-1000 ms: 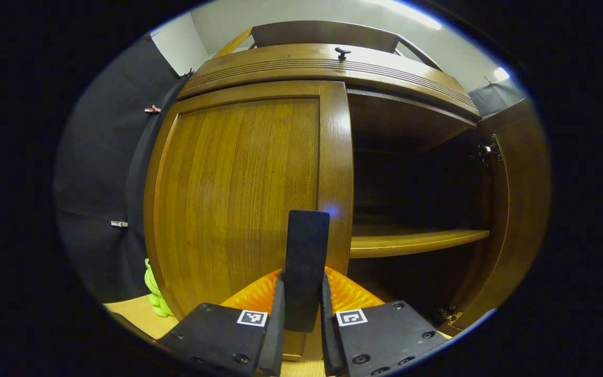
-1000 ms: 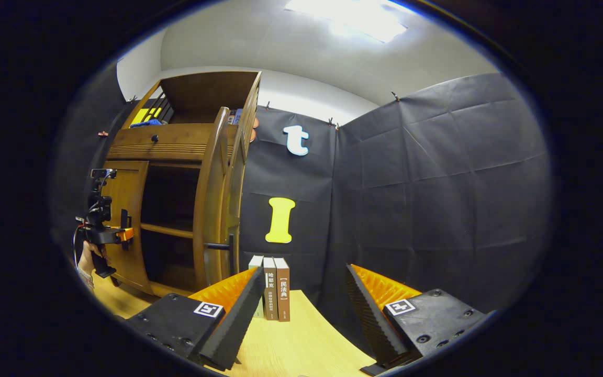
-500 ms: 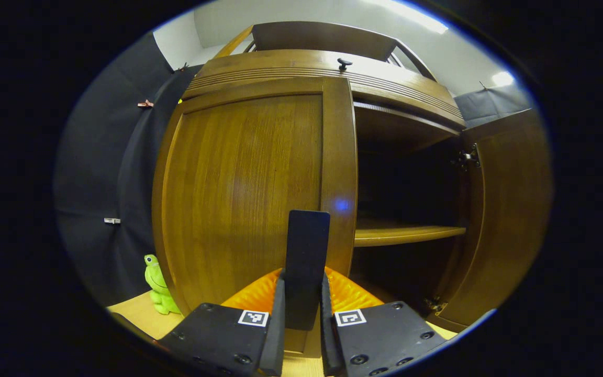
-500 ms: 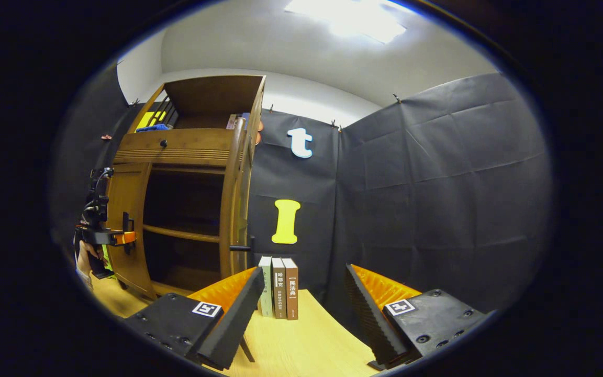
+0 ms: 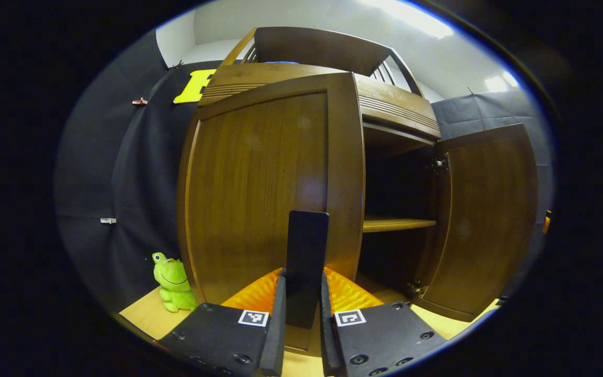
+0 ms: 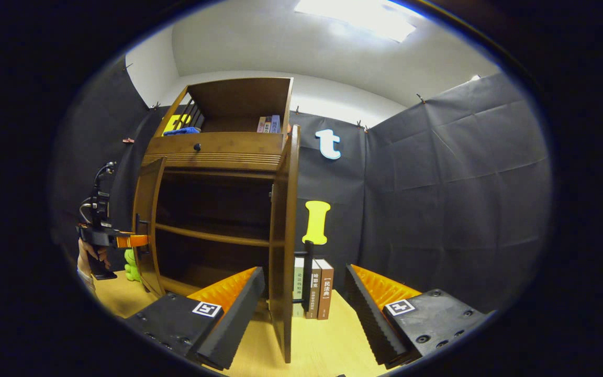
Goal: Open the right door of the double-door shoe cabinet with the right hand, and open the left door with the left hand.
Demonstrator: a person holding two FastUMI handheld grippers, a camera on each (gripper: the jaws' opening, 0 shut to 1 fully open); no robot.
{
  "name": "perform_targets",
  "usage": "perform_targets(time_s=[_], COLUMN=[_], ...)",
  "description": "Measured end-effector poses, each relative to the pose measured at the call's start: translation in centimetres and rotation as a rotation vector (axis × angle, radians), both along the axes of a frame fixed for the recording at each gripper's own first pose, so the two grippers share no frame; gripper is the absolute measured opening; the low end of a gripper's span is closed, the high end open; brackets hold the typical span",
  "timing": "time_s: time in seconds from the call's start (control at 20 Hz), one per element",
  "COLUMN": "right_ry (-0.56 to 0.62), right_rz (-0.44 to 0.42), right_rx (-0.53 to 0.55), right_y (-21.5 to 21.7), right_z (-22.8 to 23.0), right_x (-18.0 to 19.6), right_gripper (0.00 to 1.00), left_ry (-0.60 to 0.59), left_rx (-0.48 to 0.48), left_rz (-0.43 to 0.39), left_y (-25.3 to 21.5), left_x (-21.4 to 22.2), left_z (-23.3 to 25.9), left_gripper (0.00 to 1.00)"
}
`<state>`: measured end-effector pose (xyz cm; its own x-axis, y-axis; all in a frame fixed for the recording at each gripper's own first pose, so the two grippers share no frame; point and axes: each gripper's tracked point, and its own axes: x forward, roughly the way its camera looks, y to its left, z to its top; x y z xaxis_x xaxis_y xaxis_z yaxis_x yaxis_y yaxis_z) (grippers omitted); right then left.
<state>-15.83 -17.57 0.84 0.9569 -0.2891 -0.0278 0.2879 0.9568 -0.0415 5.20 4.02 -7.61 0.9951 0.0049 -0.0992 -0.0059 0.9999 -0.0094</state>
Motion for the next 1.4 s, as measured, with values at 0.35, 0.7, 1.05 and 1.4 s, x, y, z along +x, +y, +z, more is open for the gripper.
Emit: perform_targets(time_s=[0.35, 0.7, 1.05, 1.4], right_ry=[-0.015, 0.010, 0.018, 0.007], right_rz=[0.107, 0.216, 0.300, 0.339], right_rx=[-0.003, 0.035, 0.043, 0.035], right_y=[5.4, 10.0, 13.4, 15.5], right_z=[0.6, -0.4, -0.2, 0.3], right_x=[1.5, 3.2, 4.5, 5.4], right_gripper=[0.97, 0.98, 0.98, 0.98], left_ry=[-0.002, -0.008, -0.012, -0.044], left_rx=[-0.013, 0.001, 0.017, 0.047], left_rz=[-0.012, 0.039, 0.106, 0.282], left_y=[3.2, 7.2, 10.9, 16.1], left_x=[-4.8, -8.7, -11.4, -14.0], left_z=[0.5, 1.2, 1.8, 2.9], left_gripper=[0.31, 0.29, 0.29, 0.23])
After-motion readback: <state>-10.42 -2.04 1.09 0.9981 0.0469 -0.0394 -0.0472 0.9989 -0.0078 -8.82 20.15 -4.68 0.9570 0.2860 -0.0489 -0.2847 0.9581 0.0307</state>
